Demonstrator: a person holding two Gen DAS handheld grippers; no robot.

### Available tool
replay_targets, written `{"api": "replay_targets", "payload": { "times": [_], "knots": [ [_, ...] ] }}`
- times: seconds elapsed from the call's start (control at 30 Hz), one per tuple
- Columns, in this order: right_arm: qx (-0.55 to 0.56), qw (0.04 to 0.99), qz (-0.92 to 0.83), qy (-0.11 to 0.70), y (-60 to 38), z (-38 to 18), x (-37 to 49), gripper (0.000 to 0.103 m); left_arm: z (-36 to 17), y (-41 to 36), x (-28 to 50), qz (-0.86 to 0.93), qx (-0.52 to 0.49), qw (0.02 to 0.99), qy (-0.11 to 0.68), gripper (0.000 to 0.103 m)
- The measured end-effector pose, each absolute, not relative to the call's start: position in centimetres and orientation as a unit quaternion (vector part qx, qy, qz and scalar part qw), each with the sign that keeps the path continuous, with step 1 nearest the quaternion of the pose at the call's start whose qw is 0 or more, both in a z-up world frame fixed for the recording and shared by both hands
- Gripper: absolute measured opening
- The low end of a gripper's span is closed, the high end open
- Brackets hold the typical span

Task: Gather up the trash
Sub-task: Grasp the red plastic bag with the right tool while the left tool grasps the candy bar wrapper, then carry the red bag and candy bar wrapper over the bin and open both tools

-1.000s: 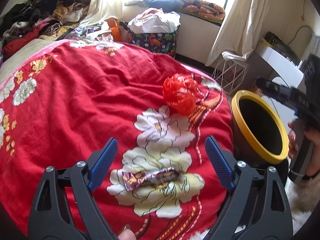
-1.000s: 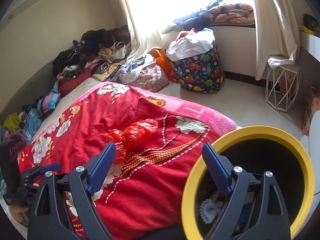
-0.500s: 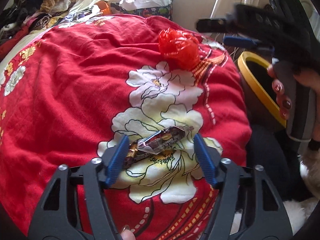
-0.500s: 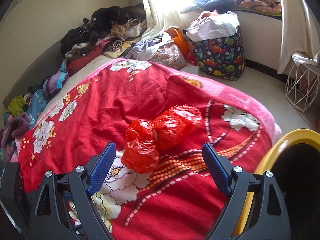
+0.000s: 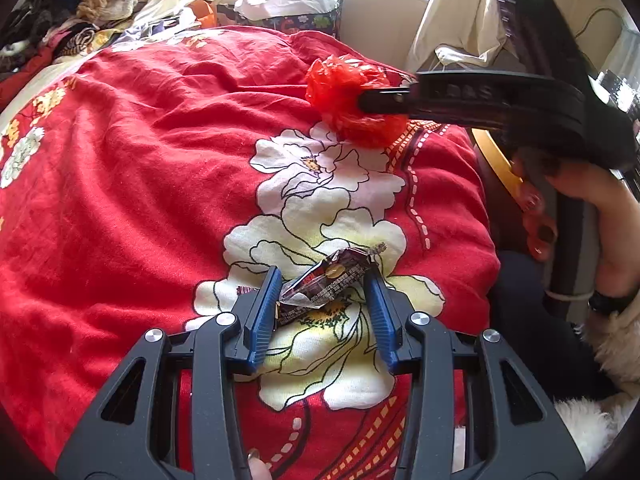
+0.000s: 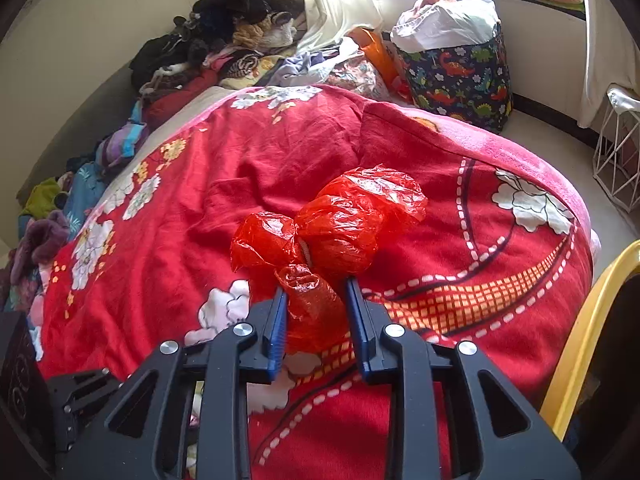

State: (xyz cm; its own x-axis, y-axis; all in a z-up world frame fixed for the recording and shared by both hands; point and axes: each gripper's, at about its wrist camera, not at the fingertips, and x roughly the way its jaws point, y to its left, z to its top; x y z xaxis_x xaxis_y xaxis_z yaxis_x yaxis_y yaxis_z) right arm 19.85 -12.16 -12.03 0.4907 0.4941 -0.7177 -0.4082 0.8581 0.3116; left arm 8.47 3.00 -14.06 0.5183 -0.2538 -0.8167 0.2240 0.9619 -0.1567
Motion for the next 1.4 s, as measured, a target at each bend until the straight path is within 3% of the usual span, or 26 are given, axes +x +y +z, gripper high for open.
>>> {"api": "replay_targets", "payload": {
  "times": [0.7, 0.73, 0.8, 1.4],
  "knots": [
    [0.099, 0.9, 0.23, 0.357, -22.2, -6.5, 13.6, 0.025, -9.2, -0.6, 10.7, -0.172, -0.034, 0.889, 0.423, 0.034],
    [0.101, 0.901, 0.227, 0.356, -22.7, -6.4, 13.5, 0.025, -8.9, -0.8, 10.7, -0.174, -0.033, 0.89, 0.42, 0.032],
    [0.105, 0.903, 0.218, 0.355, -23.6, -6.3, 13.3, 0.025, -8.5, -1.5, 11.0, -0.178, -0.029, 0.892, 0.414, 0.011],
    [0.15, 0.918, 0.16, 0.33, -31.6, -5.2, 11.1, 0.025, -6.9, -6.8, 12.5, -0.209, -0.016, 0.893, 0.399, 0.01]
  ]
}}
